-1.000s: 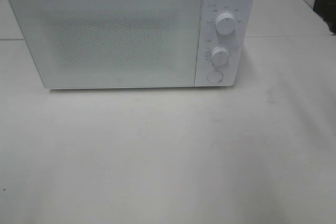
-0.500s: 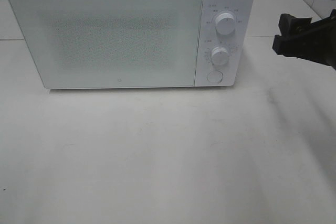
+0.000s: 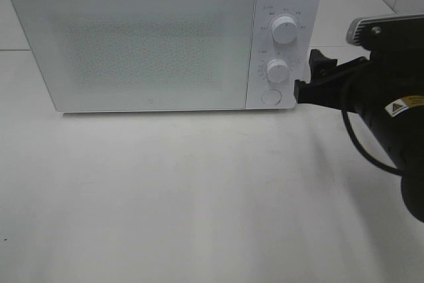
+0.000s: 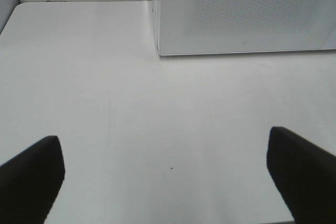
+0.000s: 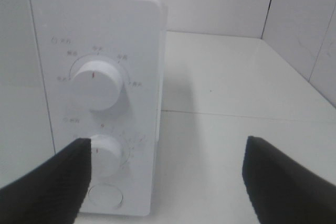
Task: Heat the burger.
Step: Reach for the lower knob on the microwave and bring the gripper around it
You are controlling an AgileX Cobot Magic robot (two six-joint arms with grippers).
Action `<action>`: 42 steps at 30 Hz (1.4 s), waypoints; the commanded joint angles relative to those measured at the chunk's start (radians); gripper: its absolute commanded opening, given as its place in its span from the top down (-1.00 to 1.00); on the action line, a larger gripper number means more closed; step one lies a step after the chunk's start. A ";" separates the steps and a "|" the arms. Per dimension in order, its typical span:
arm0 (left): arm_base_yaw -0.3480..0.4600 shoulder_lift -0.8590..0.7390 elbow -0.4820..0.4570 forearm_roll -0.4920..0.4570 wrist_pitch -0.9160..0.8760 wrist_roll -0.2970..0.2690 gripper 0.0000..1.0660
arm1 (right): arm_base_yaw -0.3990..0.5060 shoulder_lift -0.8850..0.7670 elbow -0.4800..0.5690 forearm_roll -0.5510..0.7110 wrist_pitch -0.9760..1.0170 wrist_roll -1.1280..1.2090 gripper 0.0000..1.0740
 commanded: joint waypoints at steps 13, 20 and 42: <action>0.004 -0.027 0.002 -0.005 -0.017 -0.008 -0.90 | 0.034 0.250 -0.204 -0.004 -0.095 0.030 -0.42; 0.004 -0.027 0.002 -0.005 -0.017 -0.008 -0.90 | 0.034 0.319 -0.266 -0.002 -0.090 0.038 -0.42; 0.004 -0.027 0.002 -0.005 -0.017 -0.008 -0.90 | -0.016 0.490 -0.429 0.022 -0.058 0.076 -0.42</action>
